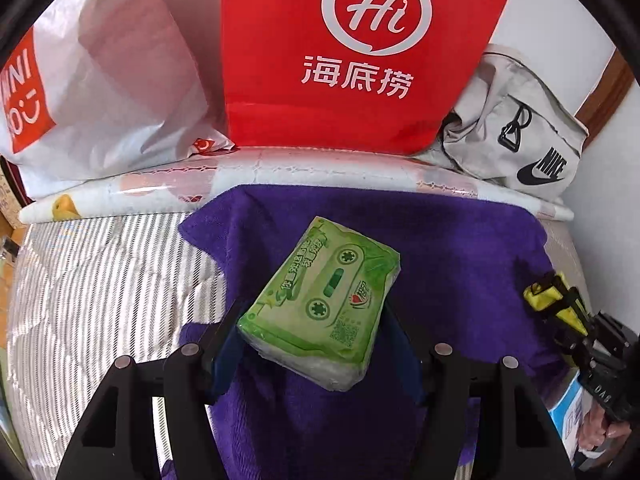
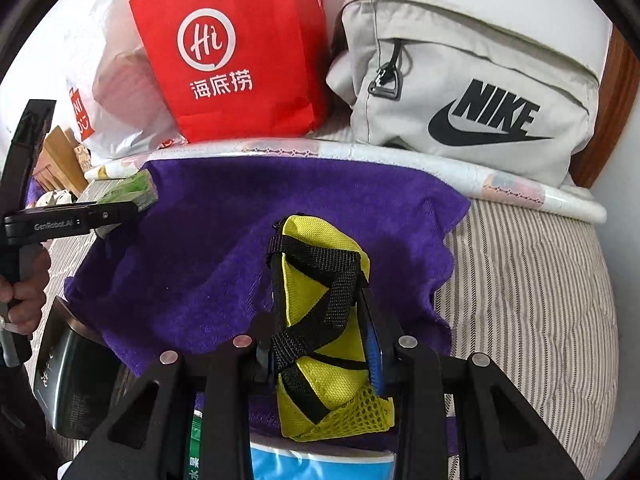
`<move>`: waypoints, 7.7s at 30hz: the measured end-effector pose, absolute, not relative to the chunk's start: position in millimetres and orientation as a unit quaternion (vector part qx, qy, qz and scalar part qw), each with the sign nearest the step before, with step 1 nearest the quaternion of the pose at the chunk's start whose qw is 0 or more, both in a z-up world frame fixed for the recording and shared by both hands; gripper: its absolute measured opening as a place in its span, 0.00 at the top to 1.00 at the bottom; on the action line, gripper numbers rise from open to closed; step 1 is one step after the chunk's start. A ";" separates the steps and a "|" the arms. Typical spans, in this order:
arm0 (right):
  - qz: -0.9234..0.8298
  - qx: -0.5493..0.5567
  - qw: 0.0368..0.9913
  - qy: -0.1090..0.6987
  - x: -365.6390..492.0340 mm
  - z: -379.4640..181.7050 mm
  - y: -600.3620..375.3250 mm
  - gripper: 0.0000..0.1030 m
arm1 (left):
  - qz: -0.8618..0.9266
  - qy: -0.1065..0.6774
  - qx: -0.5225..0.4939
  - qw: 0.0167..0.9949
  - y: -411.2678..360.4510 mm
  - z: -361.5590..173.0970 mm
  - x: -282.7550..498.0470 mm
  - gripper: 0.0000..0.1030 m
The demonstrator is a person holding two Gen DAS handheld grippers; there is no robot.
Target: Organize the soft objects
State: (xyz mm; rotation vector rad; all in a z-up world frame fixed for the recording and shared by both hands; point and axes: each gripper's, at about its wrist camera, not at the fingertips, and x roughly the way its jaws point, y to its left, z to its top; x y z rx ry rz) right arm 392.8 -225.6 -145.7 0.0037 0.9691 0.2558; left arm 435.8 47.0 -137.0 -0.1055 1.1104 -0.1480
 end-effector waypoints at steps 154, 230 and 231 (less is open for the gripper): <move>0.126 -0.020 0.907 0.401 61.6 -176.5 -249.8 0.52 | -0.013 0.438 0.025 0.899 55.8 -147.3 127.8 0.78; 0.102 0.006 0.936 0.338 285.1 -68.1 -254.6 0.52 | -0.103 0.409 -0.061 0.905 61.5 -45.7 267.5 0.86; 0.101 0.004 0.934 0.342 289.5 -70.4 -254.7 0.52 | -0.105 0.408 -0.061 0.905 60.1 -46.3 271.8 0.86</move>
